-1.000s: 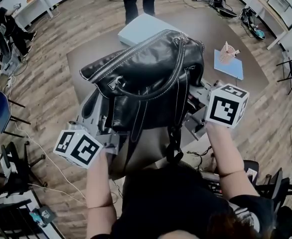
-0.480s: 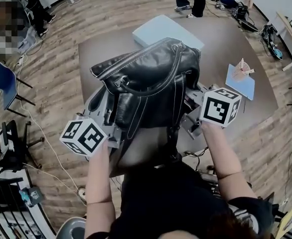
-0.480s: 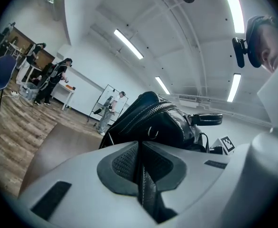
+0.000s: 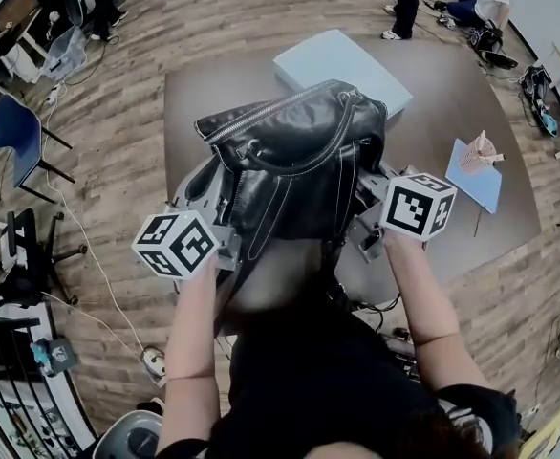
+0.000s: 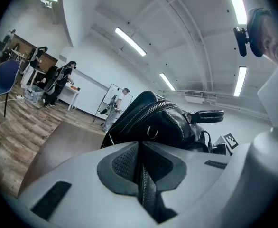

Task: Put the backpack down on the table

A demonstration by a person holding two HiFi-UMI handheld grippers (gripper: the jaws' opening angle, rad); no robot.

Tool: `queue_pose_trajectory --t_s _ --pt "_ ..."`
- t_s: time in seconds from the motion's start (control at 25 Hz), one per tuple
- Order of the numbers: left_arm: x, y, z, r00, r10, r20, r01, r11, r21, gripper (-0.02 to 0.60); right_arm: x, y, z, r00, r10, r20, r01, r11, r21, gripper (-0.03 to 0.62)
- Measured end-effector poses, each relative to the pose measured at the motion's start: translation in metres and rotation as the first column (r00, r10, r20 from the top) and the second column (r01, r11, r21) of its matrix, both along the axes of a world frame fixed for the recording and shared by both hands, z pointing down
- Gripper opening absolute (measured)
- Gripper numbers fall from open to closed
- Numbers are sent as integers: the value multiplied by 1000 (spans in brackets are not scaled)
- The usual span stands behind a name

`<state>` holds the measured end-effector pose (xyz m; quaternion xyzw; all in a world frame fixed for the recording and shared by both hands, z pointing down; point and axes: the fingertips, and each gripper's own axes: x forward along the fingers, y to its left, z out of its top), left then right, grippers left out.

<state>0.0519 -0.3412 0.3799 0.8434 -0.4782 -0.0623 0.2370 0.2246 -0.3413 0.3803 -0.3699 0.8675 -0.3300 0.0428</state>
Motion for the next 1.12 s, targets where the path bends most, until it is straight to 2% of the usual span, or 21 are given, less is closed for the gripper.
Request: queue_pose_trajectory --t_s 0.76,1.12 --pt "-23 -35 46 996 -71 52 70 997 18 44 -20 -45 49 999 -11 -37 13 999 37 58" --pt "-44 -41 77 995 -97 28 99 994 -51 46 -42 -51 60 994 -73 -76 76 997 28 83"
